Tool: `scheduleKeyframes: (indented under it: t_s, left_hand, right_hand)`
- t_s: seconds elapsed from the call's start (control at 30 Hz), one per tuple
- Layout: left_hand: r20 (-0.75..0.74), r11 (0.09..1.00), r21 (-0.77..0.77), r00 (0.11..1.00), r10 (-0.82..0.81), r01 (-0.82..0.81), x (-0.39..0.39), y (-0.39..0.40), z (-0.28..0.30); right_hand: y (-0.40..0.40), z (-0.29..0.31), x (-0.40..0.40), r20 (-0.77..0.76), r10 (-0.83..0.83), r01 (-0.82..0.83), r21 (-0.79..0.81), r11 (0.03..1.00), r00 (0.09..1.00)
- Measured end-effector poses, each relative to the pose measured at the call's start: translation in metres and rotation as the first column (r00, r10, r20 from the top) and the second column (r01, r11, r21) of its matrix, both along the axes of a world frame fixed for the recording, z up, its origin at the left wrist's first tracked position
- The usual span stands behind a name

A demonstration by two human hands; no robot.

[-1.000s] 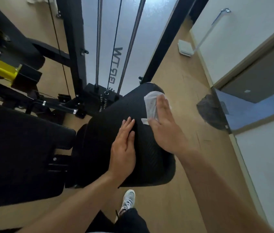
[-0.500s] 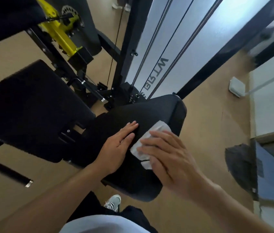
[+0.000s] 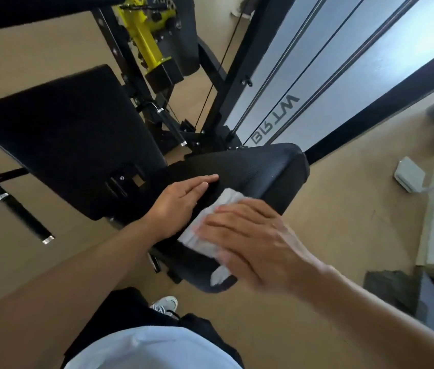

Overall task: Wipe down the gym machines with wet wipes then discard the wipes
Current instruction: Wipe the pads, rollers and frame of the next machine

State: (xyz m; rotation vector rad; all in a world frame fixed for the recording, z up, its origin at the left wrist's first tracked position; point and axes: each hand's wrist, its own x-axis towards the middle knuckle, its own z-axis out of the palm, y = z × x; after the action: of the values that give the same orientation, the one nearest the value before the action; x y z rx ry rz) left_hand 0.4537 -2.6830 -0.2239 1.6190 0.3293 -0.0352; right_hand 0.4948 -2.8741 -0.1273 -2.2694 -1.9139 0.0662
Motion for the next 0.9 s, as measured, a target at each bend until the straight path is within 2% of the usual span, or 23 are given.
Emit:
scheduleKeyframes:
  t_s: [0.07,0.13,0.2,0.3,0.43,0.53,0.67,0.73,0.8,0.83,0.9]
  left_hand:
    - [-0.013,0.999,0.029,1.000,0.017,-0.017,0.000,0.001,-0.001]
    - [-0.020,0.999,0.041,1.000,0.018,-0.017,0.000,0.002,-0.002]
    - [-0.016,0.997,0.055,0.999,0.046,-0.045,0.002,0.001,-0.003]
    - [0.015,0.984,0.057,0.986,0.168,-0.168,0.003,0.000,-0.007]
    - [-0.014,0.931,0.054,0.932,0.363,-0.361,0.002,0.003,-0.018]
    - [-0.048,0.911,0.023,0.909,0.413,-0.412,0.000,0.005,-0.019]
    - [-0.058,0.921,-0.025,0.920,0.387,-0.389,0.001,0.005,-0.018]
    - [-0.050,0.945,-0.010,0.944,0.327,-0.328,0.002,0.004,-0.019]
    - [-0.042,0.970,0.027,0.969,0.244,-0.243,0.003,0.005,-0.020]
    - [-0.046,0.978,0.043,0.978,0.204,-0.202,0.004,0.005,-0.020]
    - [-0.065,0.989,0.056,0.988,0.137,-0.133,0.004,0.007,-0.021]
  right_hand:
    - [-0.014,-0.004,0.053,0.000,-0.180,0.180,0.084,0.980,0.984]
    - [-0.025,-0.006,0.094,-0.032,-0.371,0.372,0.137,0.918,0.928]
    - [-0.024,-0.007,0.096,-0.077,-0.424,0.431,0.168,0.887,0.903]
    - [-0.006,-0.001,0.041,-0.070,-0.276,0.284,0.154,0.946,0.958]
    - [0.010,-0.004,-0.042,0.154,-0.063,0.068,-0.026,0.997,0.986]
    - [0.014,-0.015,-0.057,0.354,0.116,-0.030,-0.241,0.970,0.928]
    - [0.008,-0.014,-0.042,0.456,0.371,-0.252,-0.300,0.920,0.809]
    - [0.000,-0.013,-0.023,0.439,0.486,-0.407,-0.267,0.874,0.756]
    - [-0.009,-0.015,0.002,0.354,0.490,-0.469,-0.150,0.870,0.797]
    - [-0.013,-0.015,0.016,0.288,0.446,-0.438,-0.094,0.894,0.847]
    - [-0.023,-0.014,0.047,0.164,0.247,-0.250,0.001,0.968,0.955]
